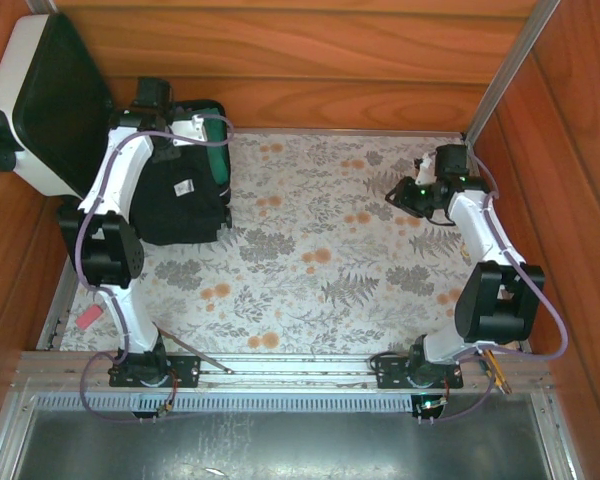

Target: Pack the luggage

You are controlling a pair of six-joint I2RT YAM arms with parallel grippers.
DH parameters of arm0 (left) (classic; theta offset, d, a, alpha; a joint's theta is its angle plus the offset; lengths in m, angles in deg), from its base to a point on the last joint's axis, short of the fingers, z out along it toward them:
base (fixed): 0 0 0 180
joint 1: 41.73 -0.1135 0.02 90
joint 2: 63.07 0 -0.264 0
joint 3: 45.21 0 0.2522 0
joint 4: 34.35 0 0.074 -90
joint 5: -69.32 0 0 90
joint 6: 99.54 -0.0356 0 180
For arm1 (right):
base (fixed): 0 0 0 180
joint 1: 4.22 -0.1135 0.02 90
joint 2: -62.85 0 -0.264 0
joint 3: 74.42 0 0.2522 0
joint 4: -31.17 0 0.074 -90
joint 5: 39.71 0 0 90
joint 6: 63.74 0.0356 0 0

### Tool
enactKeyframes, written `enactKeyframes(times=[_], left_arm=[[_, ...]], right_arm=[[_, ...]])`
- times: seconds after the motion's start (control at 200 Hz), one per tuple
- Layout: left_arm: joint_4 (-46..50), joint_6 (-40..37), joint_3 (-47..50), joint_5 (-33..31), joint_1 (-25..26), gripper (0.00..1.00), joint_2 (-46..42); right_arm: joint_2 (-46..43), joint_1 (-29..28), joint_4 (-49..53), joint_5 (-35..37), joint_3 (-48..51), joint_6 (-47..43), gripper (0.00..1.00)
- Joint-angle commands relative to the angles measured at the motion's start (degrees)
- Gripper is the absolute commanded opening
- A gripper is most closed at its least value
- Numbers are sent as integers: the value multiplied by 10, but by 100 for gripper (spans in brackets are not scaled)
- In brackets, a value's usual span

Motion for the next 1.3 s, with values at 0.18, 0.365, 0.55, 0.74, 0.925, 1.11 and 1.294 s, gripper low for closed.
enactKeyframes(times=[0.18,0.365,0.55,0.74,0.925,1.11,1.294], left_arm=[[-113,-62,-114,-2,-15,0,88],[-119,-57,-191,21,-25,0,150],[-124,-81,-255,33,-43,0,209],[-139,-83,-294,72,-58,0,255],[-233,-71,-310,97,-65,51,297],[-415,41,-300,110,-69,100,329],[-443,238,-344,110,-69,100,335]], right_arm=[[19,3,15,-6,-3,0,40],[44,-2,9,-9,2,15,40],[90,-8,35,-3,-26,10,40],[111,-20,33,12,-24,22,40],[139,-43,44,28,-42,26,41],[156,-77,75,62,-77,32,53],[146,-108,67,86,-76,26,53]])
